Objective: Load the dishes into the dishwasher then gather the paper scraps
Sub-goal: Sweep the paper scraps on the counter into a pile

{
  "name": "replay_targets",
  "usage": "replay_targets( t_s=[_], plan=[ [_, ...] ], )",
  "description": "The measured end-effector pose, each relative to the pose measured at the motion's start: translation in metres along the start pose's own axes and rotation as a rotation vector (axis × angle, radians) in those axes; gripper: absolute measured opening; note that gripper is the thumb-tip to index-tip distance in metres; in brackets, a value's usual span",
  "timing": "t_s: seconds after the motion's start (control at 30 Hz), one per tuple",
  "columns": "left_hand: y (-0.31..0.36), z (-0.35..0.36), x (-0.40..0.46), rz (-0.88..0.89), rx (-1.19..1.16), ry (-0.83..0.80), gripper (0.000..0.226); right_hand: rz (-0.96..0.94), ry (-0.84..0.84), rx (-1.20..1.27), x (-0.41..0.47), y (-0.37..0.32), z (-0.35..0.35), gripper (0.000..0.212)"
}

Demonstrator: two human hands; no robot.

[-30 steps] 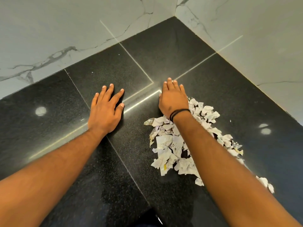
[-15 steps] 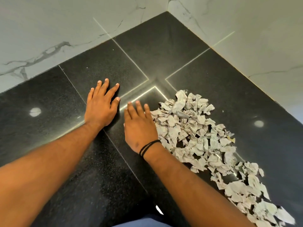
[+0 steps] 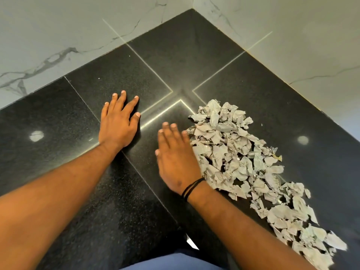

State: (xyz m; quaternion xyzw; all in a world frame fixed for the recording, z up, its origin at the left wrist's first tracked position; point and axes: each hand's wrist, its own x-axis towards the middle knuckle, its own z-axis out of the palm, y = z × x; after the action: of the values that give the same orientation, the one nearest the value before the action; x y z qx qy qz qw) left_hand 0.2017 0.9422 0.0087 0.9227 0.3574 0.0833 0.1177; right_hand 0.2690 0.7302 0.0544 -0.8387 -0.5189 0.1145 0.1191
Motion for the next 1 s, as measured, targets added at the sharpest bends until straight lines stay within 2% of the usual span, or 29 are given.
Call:
replay_targets(
  t_s=[0.07,0.13,0.47,0.8,0.93,1.0],
  plan=[
    [0.0,0.001,-0.001,0.003,-0.001,0.002,0.053,-0.127,-0.025,-0.026,-0.013,-0.017,0.019,0.057],
    [0.0,0.001,-0.001,0.004,0.001,0.001,0.053,-0.16,-0.075,-0.057,-0.023,-0.021,0.038,0.059],
    [-0.002,0.001,0.0,0.003,-0.009,0.0,0.052,-0.009,-0.005,-0.092,-0.048,0.046,0.038,0.056],
    [0.002,0.002,-0.001,-0.007,0.014,0.021,0.049,0.003,0.064,-0.097,-0.045,0.042,0.04,0.052],
    [0.031,0.001,0.001,-0.115,0.104,0.005,0.049,0.032,0.099,-0.05,-0.048,0.038,0.036,0.049],
    [0.059,0.004,-0.003,-0.035,0.059,-0.011,0.05,0.054,0.142,-0.037,-0.052,0.041,0.037,0.048]
  ],
)
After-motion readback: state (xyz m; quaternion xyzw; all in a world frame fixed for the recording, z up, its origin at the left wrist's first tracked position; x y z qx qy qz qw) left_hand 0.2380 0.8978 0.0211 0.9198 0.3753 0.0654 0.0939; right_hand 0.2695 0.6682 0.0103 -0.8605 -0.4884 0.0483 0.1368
